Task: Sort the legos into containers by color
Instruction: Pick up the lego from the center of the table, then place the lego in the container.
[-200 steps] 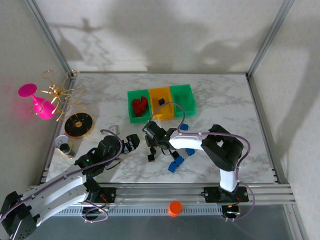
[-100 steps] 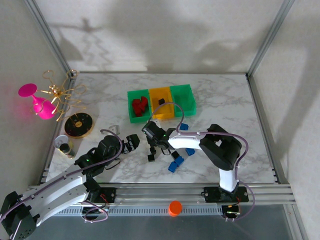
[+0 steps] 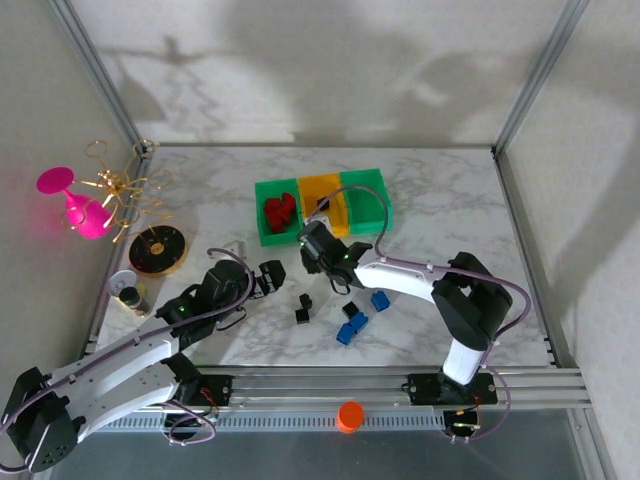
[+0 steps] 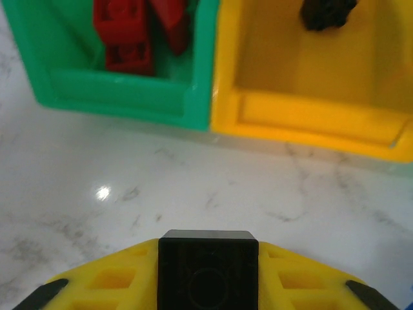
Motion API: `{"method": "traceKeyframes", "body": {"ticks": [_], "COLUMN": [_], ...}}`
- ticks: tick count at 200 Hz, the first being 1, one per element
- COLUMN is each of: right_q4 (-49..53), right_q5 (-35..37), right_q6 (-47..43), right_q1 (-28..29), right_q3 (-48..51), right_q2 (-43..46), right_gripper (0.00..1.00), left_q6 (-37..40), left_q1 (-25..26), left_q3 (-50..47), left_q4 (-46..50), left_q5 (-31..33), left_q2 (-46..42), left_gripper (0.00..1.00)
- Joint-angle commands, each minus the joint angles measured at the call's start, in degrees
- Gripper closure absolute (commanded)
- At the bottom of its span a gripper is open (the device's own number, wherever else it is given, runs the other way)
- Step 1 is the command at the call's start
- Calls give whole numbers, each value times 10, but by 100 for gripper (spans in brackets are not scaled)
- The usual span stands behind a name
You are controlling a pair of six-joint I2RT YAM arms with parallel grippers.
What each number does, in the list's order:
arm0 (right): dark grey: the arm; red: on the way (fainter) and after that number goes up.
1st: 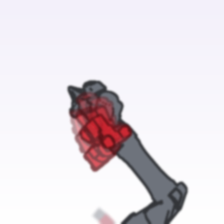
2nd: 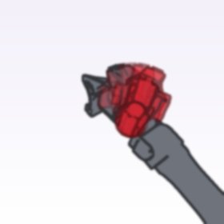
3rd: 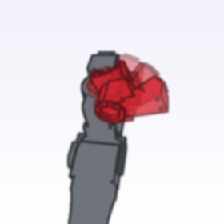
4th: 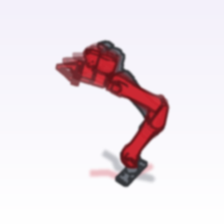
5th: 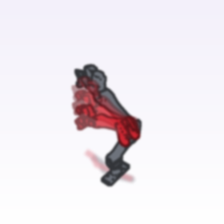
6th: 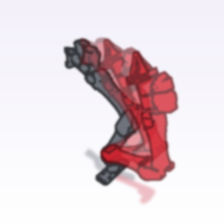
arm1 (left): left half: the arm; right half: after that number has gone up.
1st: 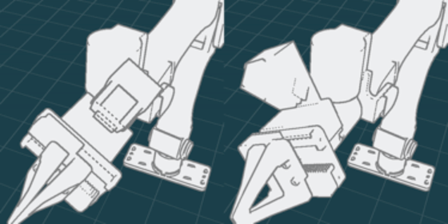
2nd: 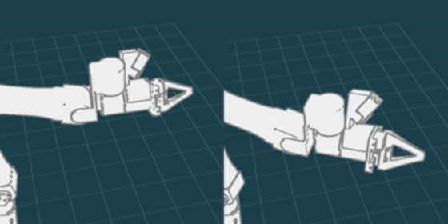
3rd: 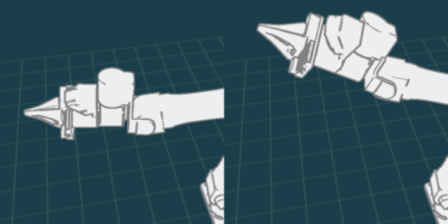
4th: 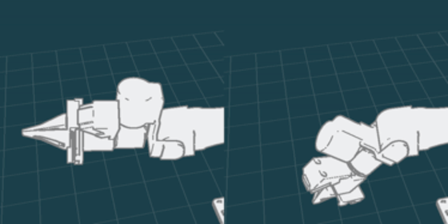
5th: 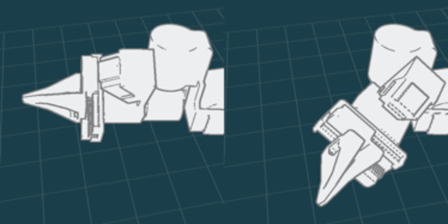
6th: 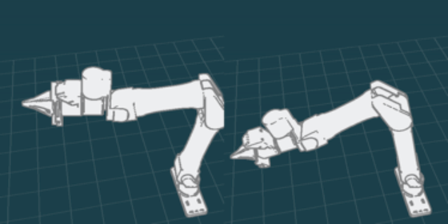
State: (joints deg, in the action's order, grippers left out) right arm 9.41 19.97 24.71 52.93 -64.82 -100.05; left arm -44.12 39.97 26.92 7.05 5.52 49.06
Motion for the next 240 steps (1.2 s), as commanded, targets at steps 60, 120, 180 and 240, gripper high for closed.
{"method": "traceKeyframes", "body": {"ticks": [60, 120, 180, 240], "right_q4": [-1, -2, 1, 5], "right_q5": [-18, -22, -18, -24], "right_q6": [-47, -61, -75, -78], "right_q1": [-80, -112, -123, -123], "right_q3": [-99, -173, -234, -251], "right_q2": [-56, -130, -197, -192], "right_gripper": [67, 67, 66, 52], "left_q6": [12, 13, 21, 22], "left_q1": [5, 5, 5, 4], "left_q3": [49, 67, 84, 83], "left_q4": [-43, -66, -56, -54], "left_q5": [18, 31, 49, 49], "left_q2": [59, 94, 109, 99], "left_gripper": [0, 0, 0, 0]}}
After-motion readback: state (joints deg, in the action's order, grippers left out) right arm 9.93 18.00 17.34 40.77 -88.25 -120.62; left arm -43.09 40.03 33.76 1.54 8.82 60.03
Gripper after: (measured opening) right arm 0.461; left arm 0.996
